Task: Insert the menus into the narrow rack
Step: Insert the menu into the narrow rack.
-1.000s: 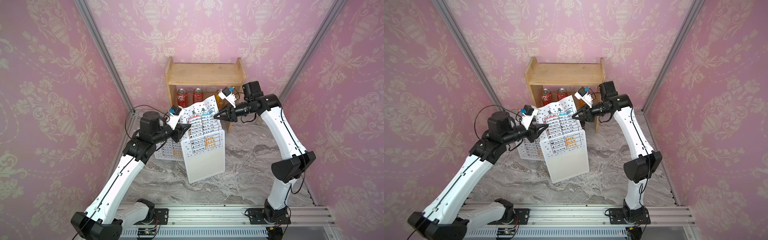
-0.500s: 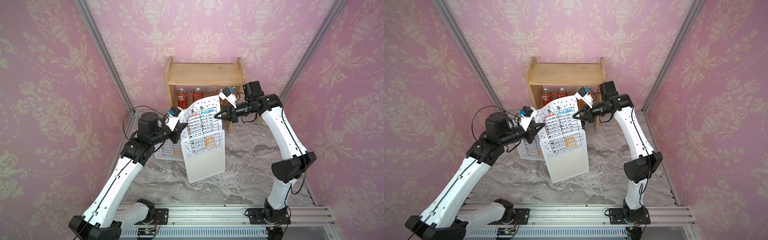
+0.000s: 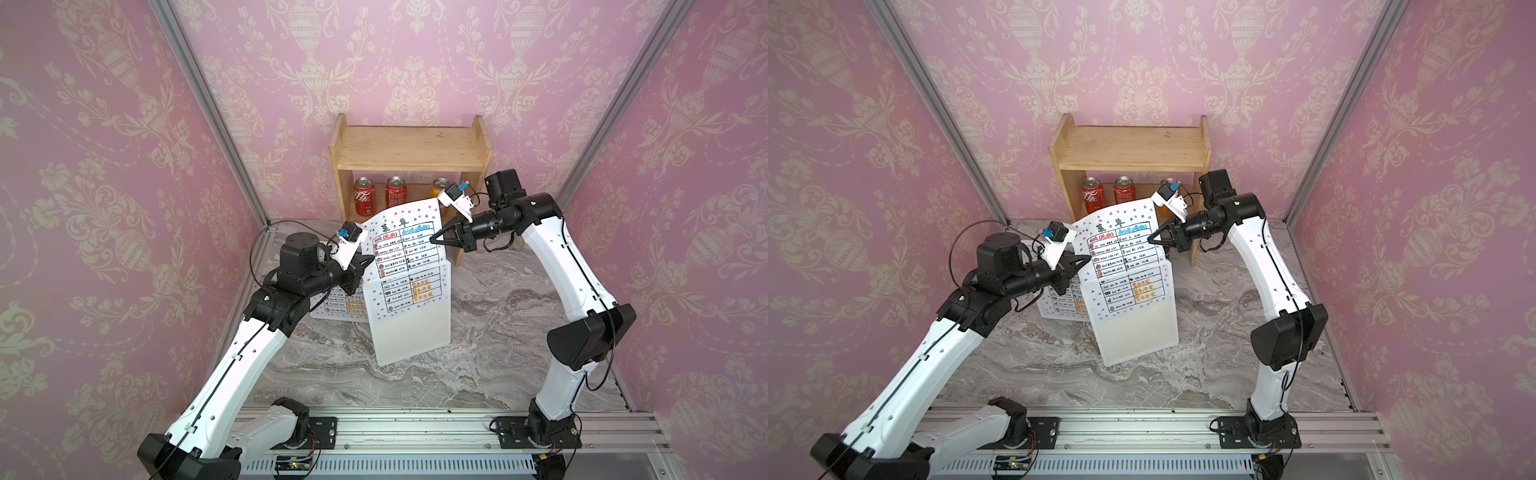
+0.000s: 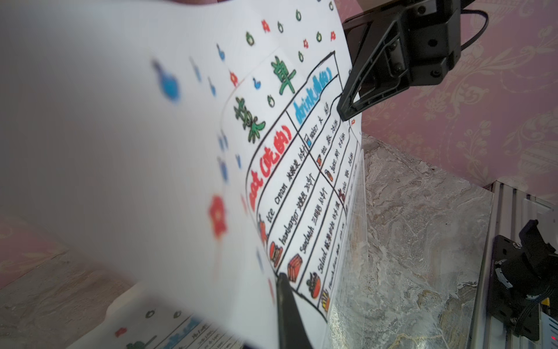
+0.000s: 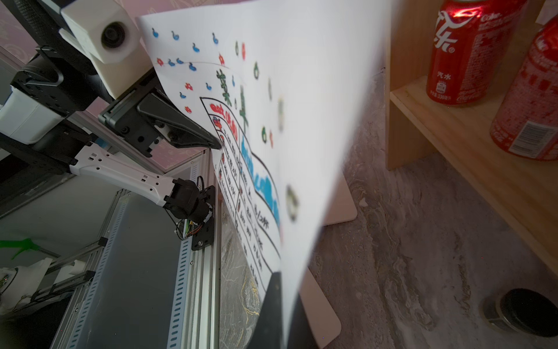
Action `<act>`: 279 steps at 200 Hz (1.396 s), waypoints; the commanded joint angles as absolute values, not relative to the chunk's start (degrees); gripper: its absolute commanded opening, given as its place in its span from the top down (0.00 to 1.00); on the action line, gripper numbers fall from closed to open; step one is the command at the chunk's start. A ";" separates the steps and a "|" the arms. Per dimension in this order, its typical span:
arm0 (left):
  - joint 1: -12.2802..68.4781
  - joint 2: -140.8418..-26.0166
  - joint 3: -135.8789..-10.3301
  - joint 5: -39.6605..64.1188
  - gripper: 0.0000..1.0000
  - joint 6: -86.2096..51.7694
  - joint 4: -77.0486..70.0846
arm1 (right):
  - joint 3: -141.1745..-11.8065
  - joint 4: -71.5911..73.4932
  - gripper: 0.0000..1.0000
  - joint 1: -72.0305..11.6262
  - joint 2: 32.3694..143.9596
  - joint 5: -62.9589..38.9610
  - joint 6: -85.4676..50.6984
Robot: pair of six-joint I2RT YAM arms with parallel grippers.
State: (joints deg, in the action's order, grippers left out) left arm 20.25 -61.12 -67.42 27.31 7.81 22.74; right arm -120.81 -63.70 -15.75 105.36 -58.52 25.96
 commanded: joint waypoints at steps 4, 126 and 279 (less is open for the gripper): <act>19.78 -58.81 -65.00 29.14 1.00 5.28 23.32 | -118.37 -62.81 0.97 -15.12 102.50 -58.71 26.81; 19.69 -63.75 -74.37 27.22 0.72 9.22 22.27 | -130.57 -64.57 0.70 -15.22 107.29 -60.39 24.78; 19.71 -59.03 -66.97 28.82 1.00 6.83 23.43 | -125.92 -65.04 0.98 -15.96 106.27 -60.28 26.29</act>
State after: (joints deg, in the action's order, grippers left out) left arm 20.03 -60.40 -68.84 27.94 8.08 22.41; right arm -127.70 -63.81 -15.68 106.91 -59.75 25.17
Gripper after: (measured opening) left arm 0.041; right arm 0.059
